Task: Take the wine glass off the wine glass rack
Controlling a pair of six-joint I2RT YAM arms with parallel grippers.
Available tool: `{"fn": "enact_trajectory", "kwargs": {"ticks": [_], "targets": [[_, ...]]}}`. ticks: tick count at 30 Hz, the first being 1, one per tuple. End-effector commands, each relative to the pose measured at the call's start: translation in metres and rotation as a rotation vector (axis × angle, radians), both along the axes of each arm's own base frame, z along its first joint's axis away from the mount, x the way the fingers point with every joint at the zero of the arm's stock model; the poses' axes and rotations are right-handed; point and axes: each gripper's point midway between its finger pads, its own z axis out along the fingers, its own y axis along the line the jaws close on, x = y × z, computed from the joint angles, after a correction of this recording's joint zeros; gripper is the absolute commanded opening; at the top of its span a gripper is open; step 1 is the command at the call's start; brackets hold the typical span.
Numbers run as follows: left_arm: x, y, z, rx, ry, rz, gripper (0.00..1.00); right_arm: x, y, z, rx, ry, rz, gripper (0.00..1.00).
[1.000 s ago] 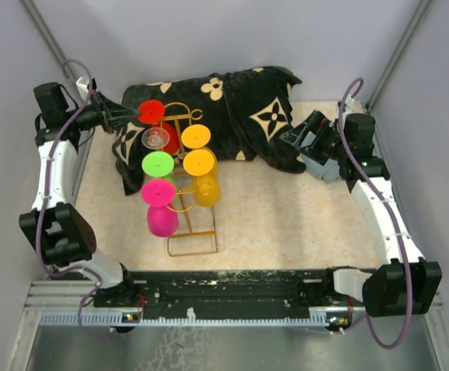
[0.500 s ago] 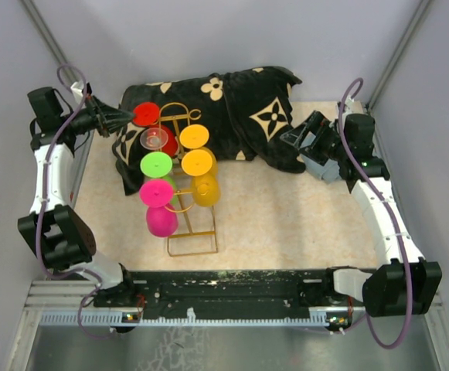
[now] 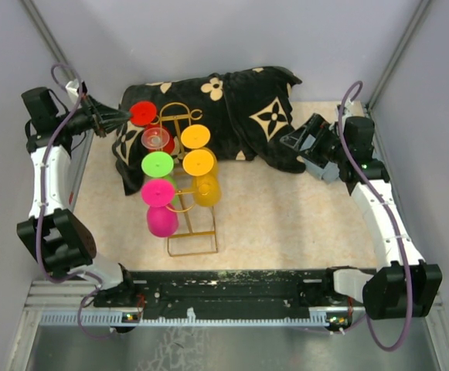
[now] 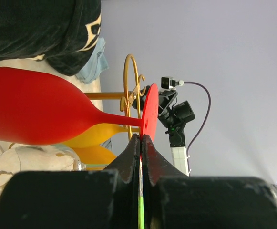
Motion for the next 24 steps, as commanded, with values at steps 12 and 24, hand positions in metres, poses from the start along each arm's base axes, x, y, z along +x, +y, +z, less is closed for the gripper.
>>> {"fn": "enact_trajectory", "kwargs": {"ticks": [12,24], "targets": [[0.008,0.069,0.081,0.111,-0.319,0.099,0.00,-0.007,0.004,0.032,-0.012,-0.108,0.041,0.98],[-0.035,-0.003,0.214,0.341,-1.041,-0.035,0.00,0.036,0.015,0.102,-0.078,-0.259,0.164,0.98]]}}
